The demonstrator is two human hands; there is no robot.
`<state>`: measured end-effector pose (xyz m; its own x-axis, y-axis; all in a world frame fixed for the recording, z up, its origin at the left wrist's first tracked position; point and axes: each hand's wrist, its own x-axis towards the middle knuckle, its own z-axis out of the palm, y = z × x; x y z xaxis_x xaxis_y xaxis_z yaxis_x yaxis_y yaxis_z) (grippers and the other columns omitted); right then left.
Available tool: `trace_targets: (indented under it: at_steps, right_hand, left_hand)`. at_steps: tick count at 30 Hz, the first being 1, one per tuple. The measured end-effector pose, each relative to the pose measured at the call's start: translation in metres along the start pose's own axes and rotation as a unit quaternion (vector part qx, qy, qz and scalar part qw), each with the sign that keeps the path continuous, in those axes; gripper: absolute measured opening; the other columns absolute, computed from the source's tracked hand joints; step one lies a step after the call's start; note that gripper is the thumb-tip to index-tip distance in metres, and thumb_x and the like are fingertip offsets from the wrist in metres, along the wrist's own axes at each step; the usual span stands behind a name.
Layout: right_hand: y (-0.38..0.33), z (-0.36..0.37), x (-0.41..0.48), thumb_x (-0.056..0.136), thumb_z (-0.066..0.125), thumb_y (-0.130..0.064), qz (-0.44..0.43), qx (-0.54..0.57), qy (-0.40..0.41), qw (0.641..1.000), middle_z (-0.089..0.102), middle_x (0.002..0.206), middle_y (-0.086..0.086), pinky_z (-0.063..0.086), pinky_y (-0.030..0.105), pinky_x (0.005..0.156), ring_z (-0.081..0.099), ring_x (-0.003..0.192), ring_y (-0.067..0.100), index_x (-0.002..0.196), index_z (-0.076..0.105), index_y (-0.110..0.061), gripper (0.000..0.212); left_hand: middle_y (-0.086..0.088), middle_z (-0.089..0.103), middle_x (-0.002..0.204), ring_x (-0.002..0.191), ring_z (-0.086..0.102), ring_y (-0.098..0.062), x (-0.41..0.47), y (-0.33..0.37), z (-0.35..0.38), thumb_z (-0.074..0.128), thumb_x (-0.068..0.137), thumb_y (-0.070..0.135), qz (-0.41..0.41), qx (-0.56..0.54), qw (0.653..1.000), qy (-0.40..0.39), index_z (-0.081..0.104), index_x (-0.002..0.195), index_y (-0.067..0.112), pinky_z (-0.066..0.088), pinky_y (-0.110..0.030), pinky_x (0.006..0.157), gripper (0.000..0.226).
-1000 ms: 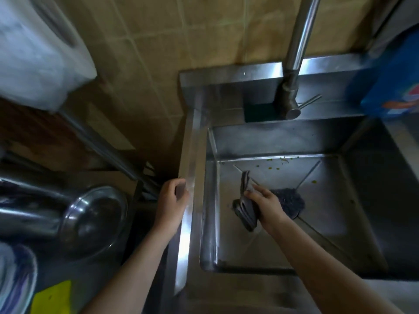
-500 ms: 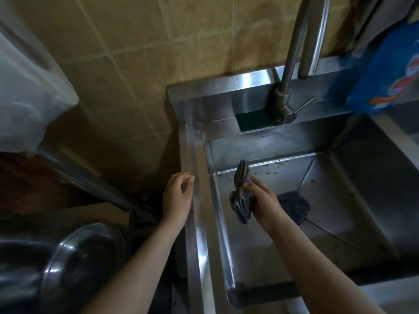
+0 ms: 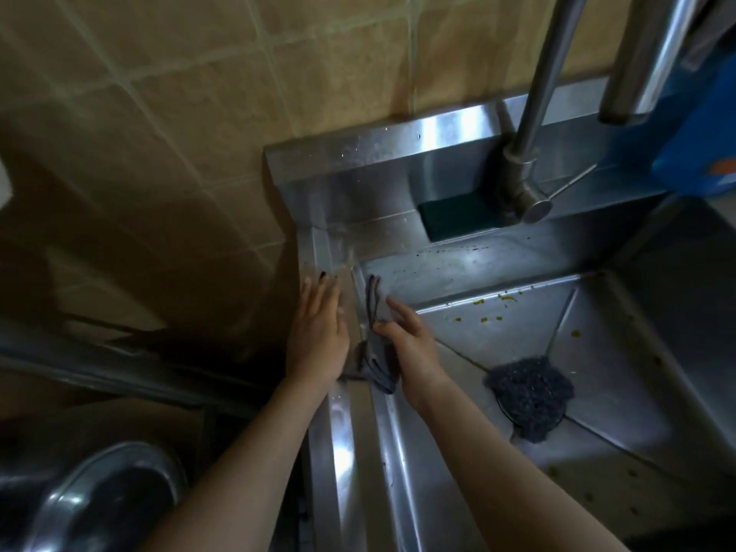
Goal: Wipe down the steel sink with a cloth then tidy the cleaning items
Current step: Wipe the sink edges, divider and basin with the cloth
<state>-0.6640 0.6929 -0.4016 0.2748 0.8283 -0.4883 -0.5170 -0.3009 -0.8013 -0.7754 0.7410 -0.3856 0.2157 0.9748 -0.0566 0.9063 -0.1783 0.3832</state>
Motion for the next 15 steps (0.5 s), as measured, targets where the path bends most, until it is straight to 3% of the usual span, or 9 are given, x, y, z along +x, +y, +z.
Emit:
trace_targets:
  at_steps: [3, 7, 12, 15]
  right_hand:
    - [0.006, 0.008, 0.011, 0.083, 0.057, 0.004, -0.013, -0.021, -0.013, 1.0, 0.06, 0.118, 0.011, 0.048, 0.033, 0.093, 0.059, 0.107, 0.023, 0.124, 0.053, -0.02, 0.047]
    - [0.017, 0.014, 0.023, 0.093, 0.048, -0.005, -0.008, 0.031, -0.058, 0.998, 0.059, 0.124, 0.005, 0.047, 0.029, 0.098, 0.057, 0.115, 0.019, 0.134, 0.048, -0.015, 0.041]
    - [0.029, 0.023, 0.036, 0.1, 0.038, -0.017, -0.064, -0.015, -0.07, 0.995, 0.061, 0.119, -0.002, 0.046, 0.016, 0.093, 0.058, 0.108, 0.003, 0.122, 0.054, -0.024, 0.028]
    - [0.034, 0.023, 0.045, 0.097, 0.046, -0.015, -0.093, -0.062, -0.037, 0.993, 0.056, 0.127, 0.008, 0.039, 0.033, 0.106, 0.053, 0.117, 0.013, 0.12, 0.053, -0.027, 0.027]
  left_hand:
    - [0.006, 0.008, 0.157, 0.144, -0.005, -0.012, -0.001, 0.001, 0.002, 0.025, 0.1, 0.021, -0.002, 0.017, 1.0, 0.011, 0.019, 0.147, 0.021, -0.002, -0.024, 0.114, 0.047]
    - [0.007, 0.002, 0.157, 0.143, -0.01, -0.011, 0.001, 0.001, 0.003, 0.021, 0.1, 0.03, 0.002, 0.056, 0.998, 0.007, 0.019, 0.147, 0.025, -0.009, -0.022, 0.11, 0.046]
    - [0.009, 0.001, 0.157, 0.143, -0.012, -0.009, 0.0, 0.001, 0.005, 0.02, 0.1, 0.032, 0.002, 0.073, 0.997, 0.009, 0.02, 0.146, 0.027, -0.011, -0.02, 0.107, 0.047]
    - [0.009, 0.002, 0.157, 0.143, -0.012, -0.009, 0.0, 0.0, 0.006, 0.021, 0.1, 0.029, 0.008, 0.076, 0.997, 0.017, 0.021, 0.146, 0.027, -0.01, -0.02, 0.107, 0.046]
